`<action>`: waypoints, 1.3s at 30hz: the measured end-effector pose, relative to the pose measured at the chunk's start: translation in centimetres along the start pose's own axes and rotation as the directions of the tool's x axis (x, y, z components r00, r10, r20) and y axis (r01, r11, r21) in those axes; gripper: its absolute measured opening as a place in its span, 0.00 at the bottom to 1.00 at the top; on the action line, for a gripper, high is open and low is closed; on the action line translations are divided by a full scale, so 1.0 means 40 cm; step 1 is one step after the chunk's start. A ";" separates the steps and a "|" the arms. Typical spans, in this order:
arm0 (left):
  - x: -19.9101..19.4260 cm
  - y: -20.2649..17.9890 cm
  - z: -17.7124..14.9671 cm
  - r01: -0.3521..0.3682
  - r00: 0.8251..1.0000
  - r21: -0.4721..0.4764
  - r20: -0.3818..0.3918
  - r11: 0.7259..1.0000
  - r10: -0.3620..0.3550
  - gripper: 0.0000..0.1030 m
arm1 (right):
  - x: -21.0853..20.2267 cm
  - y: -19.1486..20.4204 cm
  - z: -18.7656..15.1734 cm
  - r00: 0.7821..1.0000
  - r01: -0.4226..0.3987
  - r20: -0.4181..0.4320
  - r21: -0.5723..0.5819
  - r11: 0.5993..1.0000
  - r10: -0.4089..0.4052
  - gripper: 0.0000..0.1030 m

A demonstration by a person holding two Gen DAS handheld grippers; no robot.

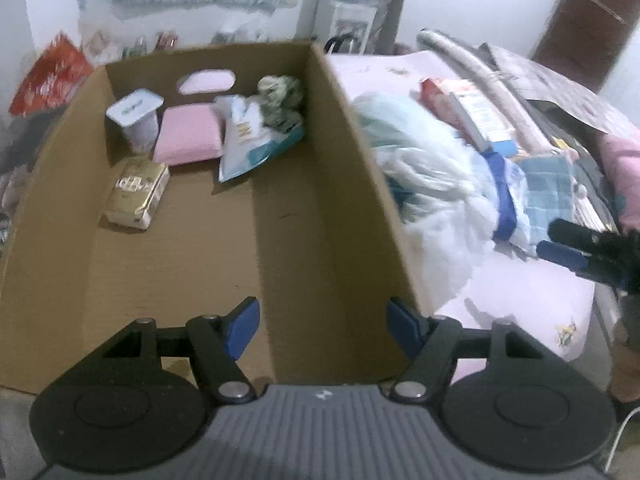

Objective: Organize soft objects
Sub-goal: 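Move the right tool toward the blue checkered towel while the left tool withdraws from the box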

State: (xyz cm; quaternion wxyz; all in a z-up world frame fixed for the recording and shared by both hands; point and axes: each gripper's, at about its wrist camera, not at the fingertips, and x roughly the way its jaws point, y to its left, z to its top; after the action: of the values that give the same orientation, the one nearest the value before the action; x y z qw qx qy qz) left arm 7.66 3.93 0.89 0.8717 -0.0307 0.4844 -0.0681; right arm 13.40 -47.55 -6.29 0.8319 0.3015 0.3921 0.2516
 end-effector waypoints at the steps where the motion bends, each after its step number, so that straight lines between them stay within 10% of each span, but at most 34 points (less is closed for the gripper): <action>1: -0.001 -0.010 -0.012 -0.011 1.000 0.014 0.006 1.000 0.011 0.69 | -0.007 -0.002 -0.003 1.000 0.002 0.002 0.004 1.000 -0.002 0.80; 39: 0.029 -0.016 -0.046 0.028 0.999 -0.104 -0.015 0.994 -0.030 0.62 | -0.095 -0.013 -0.064 0.999 0.012 0.037 0.057 0.998 -0.014 0.82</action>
State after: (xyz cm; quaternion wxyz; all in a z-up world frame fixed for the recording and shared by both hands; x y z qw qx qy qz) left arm 6.65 3.13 -0.97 0.8638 -0.0825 0.4940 -0.0558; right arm 9.28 -49.61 -6.04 0.8317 0.3271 0.3856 0.2292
